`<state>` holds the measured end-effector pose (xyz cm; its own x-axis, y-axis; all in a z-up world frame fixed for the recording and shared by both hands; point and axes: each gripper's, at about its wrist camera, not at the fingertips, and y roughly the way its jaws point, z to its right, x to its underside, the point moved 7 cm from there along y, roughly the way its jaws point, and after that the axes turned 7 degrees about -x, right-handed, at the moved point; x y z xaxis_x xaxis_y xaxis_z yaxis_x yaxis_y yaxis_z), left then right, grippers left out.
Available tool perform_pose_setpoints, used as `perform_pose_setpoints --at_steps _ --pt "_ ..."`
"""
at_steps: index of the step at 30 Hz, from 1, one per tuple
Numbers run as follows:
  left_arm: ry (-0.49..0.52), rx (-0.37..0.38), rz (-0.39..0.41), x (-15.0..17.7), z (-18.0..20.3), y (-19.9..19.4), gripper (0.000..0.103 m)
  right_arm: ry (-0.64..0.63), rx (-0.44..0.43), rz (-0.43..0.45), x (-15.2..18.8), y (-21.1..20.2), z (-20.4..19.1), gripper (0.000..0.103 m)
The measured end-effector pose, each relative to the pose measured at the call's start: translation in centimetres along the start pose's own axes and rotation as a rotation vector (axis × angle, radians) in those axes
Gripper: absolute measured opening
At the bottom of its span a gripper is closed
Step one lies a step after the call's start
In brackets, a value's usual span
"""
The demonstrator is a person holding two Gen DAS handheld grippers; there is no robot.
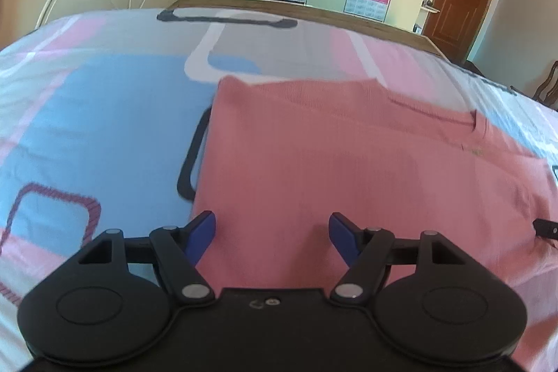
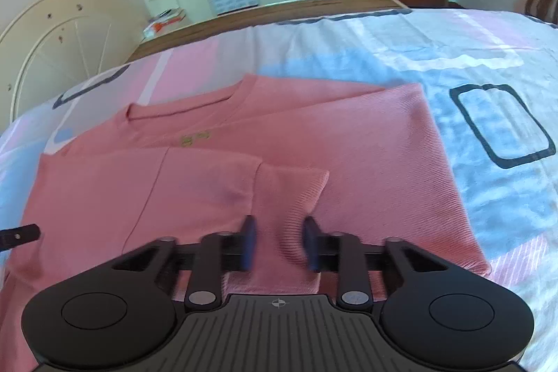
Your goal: Fold small clothes
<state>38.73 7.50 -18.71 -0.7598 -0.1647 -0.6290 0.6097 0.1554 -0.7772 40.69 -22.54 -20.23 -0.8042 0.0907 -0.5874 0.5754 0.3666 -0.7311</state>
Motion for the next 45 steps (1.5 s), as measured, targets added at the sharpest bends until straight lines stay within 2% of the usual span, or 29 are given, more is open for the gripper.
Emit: perform_pose_setpoints --at_steps 3,7,11,12,14,15,16,20,24,28,33,38,42,45 --pt "0.01 -0.008 0.0 0.9 0.0 0.2 0.071 -0.035 -0.011 -0.009 0.1 -0.1 -0.4 0.008" --pt "0.034 -0.028 0.023 1.4 0.3 0.1 0.072 -0.097 0.02 0.036 -0.3 -0.5 -1.0 0.008" --pt "0.018 -0.033 0.026 1.4 0.5 -0.1 0.075 -0.266 0.105 0.187 -1.9 -3.0 -2.5 0.007" --pt "0.016 -0.035 0.027 1.4 0.6 -0.1 0.076 -0.298 0.12 0.196 -2.0 -3.2 -2.7 0.007" --pt "0.02 -0.042 0.031 1.6 0.7 0.0 0.078 -0.302 0.148 0.141 -1.1 -2.0 -1.8 0.007" --pt "0.027 -0.047 0.034 1.7 0.8 0.1 0.078 -0.293 0.174 0.093 -0.5 -1.0 -1.0 0.007" --pt "0.036 -0.05 0.038 1.9 0.9 0.1 0.079 -0.285 0.196 0.007 0.3 0.4 0.0 0.007" --pt "0.035 -0.049 0.032 1.9 0.9 -0.3 0.078 -0.209 0.165 0.073 0.0 -1.5 0.8 0.008" --pt "0.023 -0.038 0.032 2.0 1.0 -1.2 0.079 -0.192 0.084 0.117 -0.2 -3.8 -0.9 0.008" --pt "0.043 -0.033 0.016 2.5 2.1 -1.4 0.08 -0.21 0.006 0.076 0.6 -3.2 -3.7 0.008" --pt "0.073 -0.041 0.016 3.2 2.1 -0.8 0.083 -0.235 0.033 -0.001 2.5 -1.0 -3.5 0.009" --pt "0.065 -0.052 0.004 3.2 1.9 -1.3 0.082 -0.226 0.02 0.013 2.4 -2.3 -3.2 0.016" --pt "0.049 -0.047 0.008 3.2 2.3 -2.6 0.082 -0.211 -0.027 0.031 2.0 -3.4 -3.8 0.017" --pt "0.073 -0.032 0.022 3.5 3.1 -3.8 0.082 -0.214 -0.066 0.029 2.4 -4.1 -4.4 0.017"
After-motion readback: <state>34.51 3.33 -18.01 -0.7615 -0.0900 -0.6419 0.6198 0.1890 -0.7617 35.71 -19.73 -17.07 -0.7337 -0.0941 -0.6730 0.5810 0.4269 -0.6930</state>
